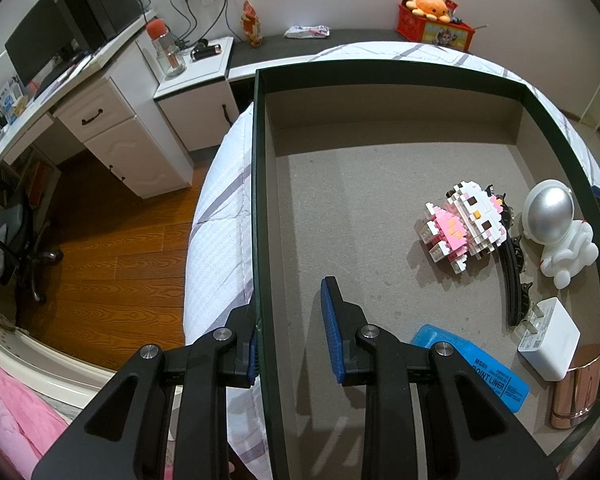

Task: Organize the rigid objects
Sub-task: 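Move right gripper back toward the yellow highlighter on the bed, then close right gripper on the yellow POINT LINER highlighter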

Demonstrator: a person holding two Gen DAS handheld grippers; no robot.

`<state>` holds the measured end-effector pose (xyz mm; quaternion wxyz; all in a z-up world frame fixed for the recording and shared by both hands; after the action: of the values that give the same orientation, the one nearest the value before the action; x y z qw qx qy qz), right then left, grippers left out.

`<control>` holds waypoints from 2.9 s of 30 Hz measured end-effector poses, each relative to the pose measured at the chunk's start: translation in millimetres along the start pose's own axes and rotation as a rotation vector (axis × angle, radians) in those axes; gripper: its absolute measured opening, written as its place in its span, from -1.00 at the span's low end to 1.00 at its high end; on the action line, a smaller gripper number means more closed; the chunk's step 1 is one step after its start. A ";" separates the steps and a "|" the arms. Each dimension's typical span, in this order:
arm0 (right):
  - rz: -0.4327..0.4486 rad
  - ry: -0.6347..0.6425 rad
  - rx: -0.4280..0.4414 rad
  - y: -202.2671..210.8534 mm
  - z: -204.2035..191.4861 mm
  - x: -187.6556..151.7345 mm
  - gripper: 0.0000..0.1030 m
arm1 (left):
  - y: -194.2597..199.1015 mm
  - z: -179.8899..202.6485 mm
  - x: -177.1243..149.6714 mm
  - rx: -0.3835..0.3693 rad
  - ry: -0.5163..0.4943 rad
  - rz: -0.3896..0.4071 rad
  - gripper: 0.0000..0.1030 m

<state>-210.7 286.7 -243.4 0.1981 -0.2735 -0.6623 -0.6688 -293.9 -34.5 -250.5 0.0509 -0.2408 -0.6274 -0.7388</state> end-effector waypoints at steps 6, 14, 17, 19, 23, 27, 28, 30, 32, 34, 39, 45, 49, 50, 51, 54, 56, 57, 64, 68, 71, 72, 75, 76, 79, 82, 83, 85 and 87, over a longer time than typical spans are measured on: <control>-0.001 -0.019 -0.052 -3.1 6.9 -1.2 0.32 | -0.1 -0.1 -0.4 0.000 -0.001 -0.001 -0.51; 0.009 -0.006 -0.081 -1.9 3.9 -3.2 0.32 | -0.2 -0.2 -0.1 0.002 -0.002 -0.001 -0.51; 0.014 -0.007 -0.081 0.2 3.3 -3.3 0.32 | -0.4 -0.1 0.0 0.003 -0.003 -0.001 -0.51; 0.006 -0.011 -0.079 -1.9 4.0 -4.3 0.32 | -0.2 -0.4 -0.3 0.003 -0.004 -0.002 -0.51; 0.004 -0.011 -0.078 -2.1 4.0 -4.1 0.32 | -0.4 0.7 -0.8 0.004 -0.005 -0.002 -0.51; 0.011 -0.002 -0.069 3.8 -0.4 -4.4 0.32 | -0.5 1.5 -1.3 0.005 -0.005 -0.002 -0.51; 0.014 0.004 -0.063 5.5 -2.1 -4.2 0.32 | -0.5 1.7 -1.4 0.006 -0.005 -0.003 -0.51; 0.018 0.024 -0.052 9.9 -8.5 -4.6 0.32 | -0.4 1.5 -1.5 0.006 -0.006 -0.003 -0.51; 0.024 0.044 -0.047 14.5 -16.9 -5.8 0.32 | -0.6 1.8 -1.5 0.007 -0.007 -0.003 -0.51; 0.021 0.063 -0.040 17.9 -25.2 -8.5 0.32 | -0.4 1.3 -1.2 0.009 -0.009 -0.003 -0.51; 0.007 0.112 -0.004 22.7 -46.0 -17.0 0.33 | -0.3 1.0 -1.1 0.011 -0.011 -0.002 -0.51; 0.008 0.108 0.004 18.3 -57.8 -22.0 0.33 | 0.3 2.3 -1.8 0.015 -0.015 -0.004 -0.50; 0.027 0.016 -0.037 13.6 -33.9 -2.7 0.33 | 0.5 2.4 -2.2 0.017 -0.016 -0.004 -0.50; 0.027 0.011 -0.043 11.9 -32.9 0.6 0.33 | 0.6 2.2 -2.0 0.017 -0.016 -0.004 -0.50; 0.031 0.005 -0.050 8.7 -30.3 5.2 0.33 | 0.6 2.1 -2.0 0.017 -0.016 -0.004 -0.50; 0.007 0.017 -0.109 -6.6 -30.0 16.5 0.33 | 0.5 2.5 -1.8 0.016 -0.015 -0.004 -0.50; -0.014 0.049 -0.157 -19.5 -34.5 22.5 0.33 | 0.8 2.5 -1.6 0.017 -0.016 -0.004 -0.50; -0.016 0.055 -0.153 -22.4 -35.4 23.6 0.33 | 0.7 2.1 -1.6 0.016 -0.015 -0.004 -0.50; -0.022 0.097 -0.132 -36.7 -36.8 29.7 -0.29 | 0.6 2.5 -1.3 0.013 -0.014 -0.003 -0.50; -0.039 0.095 -0.088 -34.8 -29.3 29.9 -0.47 | 0.2 2.8 -1.5 0.016 -0.016 -0.005 -0.50; -0.048 0.094 -0.075 -30.8 -22.1 26.7 -0.47 | -0.2 3.6 -1.8 0.016 -0.016 -0.004 -0.50; -0.049 0.094 -0.078 -29.8 -20.4 25.8 -0.47 | -0.2 3.7 -1.8 0.016 -0.016 -0.004 -0.50; -0.053 0.078 -0.085 -20.6 -11.1 18.4 -0.46 | -0.4 3.4 -1.8 0.015 -0.016 -0.005 -0.50; -0.052 0.065 -0.100 -15.4 -5.5 14.8 -0.46 | -0.6 3.8 -2.0 0.016 -0.016 -0.004 -0.50; -0.061 0.047 -0.135 -11.7 4.4 11.4 -0.46 | -1.2 4.4 -2.2 0.017 -0.016 -0.005 -0.50; -0.063 0.060 -0.152 -16.9 2.6 13.4 -0.46 | -1.3 4.6 -2.5 0.017 -0.016 -0.005 -0.50; -0.054 0.067 -0.161 -18.1 1.5 14.7 -0.45 | -1.1 4.0 -2.1 0.016 -0.016 -0.005 -0.50; -0.056 0.079 -0.176 -22.6 -2.3 16.7 -0.45 | -1.2 4.3 -2.3 0.014 -0.015 -0.005 -0.50; -0.052 0.080 -0.183 -24.4 -2.1 18.6 -0.43 | -0.6 4.1 -1.8 0.013 -0.014 -0.005 -0.50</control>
<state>-240.6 287.5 -250.6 0.1809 -0.2463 -0.5970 -0.7418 -291.3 -30.9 -251.4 0.0463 -0.2442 -0.6332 -0.7330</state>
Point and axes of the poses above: each gripper's, at about its wrist camera, not at the fingertips, and y roughly against the way its jaws point, z to its right, x to its top, the point moved 2 cm from there along -y, roughly the way its jaws point, and after that the axes turned 12 degrees about -x, right-handed, at the moved point
